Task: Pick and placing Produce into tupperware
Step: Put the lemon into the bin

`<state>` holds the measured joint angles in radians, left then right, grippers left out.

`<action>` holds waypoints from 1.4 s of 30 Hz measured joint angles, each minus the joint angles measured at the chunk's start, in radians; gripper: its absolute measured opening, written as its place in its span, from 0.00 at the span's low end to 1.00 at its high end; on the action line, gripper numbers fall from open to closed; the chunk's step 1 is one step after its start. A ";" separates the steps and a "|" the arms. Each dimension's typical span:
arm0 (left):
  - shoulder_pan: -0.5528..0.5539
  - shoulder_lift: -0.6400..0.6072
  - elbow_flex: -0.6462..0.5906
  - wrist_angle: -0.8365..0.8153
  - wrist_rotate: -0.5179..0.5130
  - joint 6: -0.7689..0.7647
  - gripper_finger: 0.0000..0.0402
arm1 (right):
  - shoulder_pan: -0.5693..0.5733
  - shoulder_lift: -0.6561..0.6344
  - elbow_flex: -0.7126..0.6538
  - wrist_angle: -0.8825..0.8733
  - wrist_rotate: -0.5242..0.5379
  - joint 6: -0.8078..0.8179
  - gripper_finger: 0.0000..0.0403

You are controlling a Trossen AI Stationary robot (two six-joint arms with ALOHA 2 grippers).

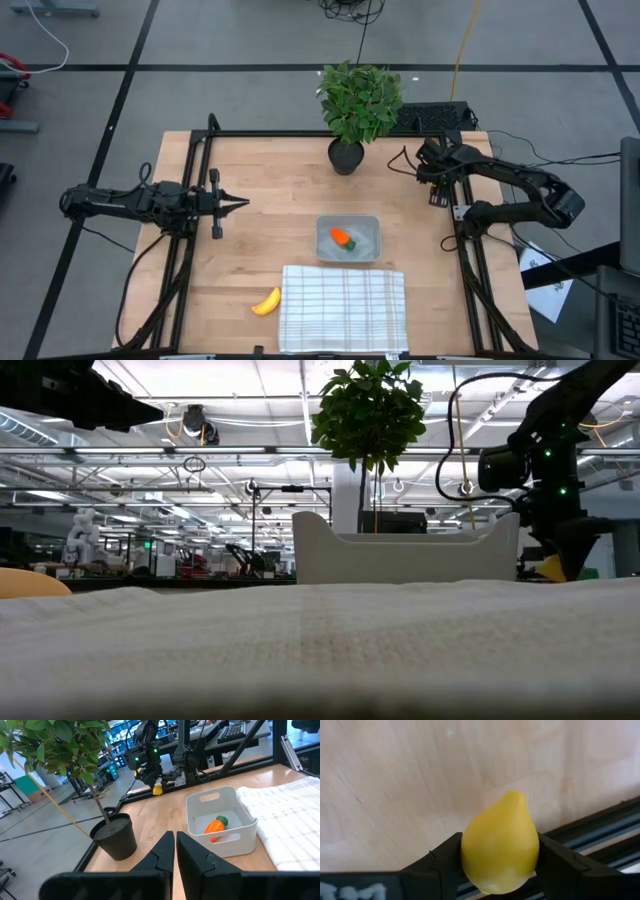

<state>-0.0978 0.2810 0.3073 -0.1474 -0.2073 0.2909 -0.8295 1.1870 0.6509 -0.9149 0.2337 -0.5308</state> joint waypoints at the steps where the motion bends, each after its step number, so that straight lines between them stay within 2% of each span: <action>1: 0.000 0.000 0.000 0.000 0.000 0.000 0.06 | 0.002 0.000 0.011 -0.011 -0.001 0.007 0.49; 6: 0.000 0.000 0.000 0.000 0.000 0.000 0.06 | 0.034 0.000 0.050 -0.060 -0.008 0.030 0.51; 14: 0.000 0.000 0.000 0.000 -0.001 0.002 0.06 | 0.104 -0.001 0.065 -0.068 -0.132 0.053 0.49; 22: 0.000 0.000 0.000 -0.001 -0.002 0.002 0.06 | 0.168 -0.001 0.083 -0.078 -0.134 0.085 0.51; 35: 0.000 0.000 0.000 -0.001 -0.002 0.002 0.06 | 0.247 -0.002 0.306 -0.186 -0.134 0.129 0.50; 39: 0.000 0.000 0.000 -0.001 -0.002 0.001 0.06 | 0.271 -0.002 0.326 -0.201 -0.139 0.152 0.49; 42: 0.000 0.000 0.000 -0.001 -0.002 0.002 0.06 | 0.284 -0.002 0.325 -0.209 -0.185 0.180 0.50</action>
<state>-0.0978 0.2811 0.3073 -0.1486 -0.2098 0.2924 -0.5454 1.1854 0.9761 -1.1239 0.0487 -0.3505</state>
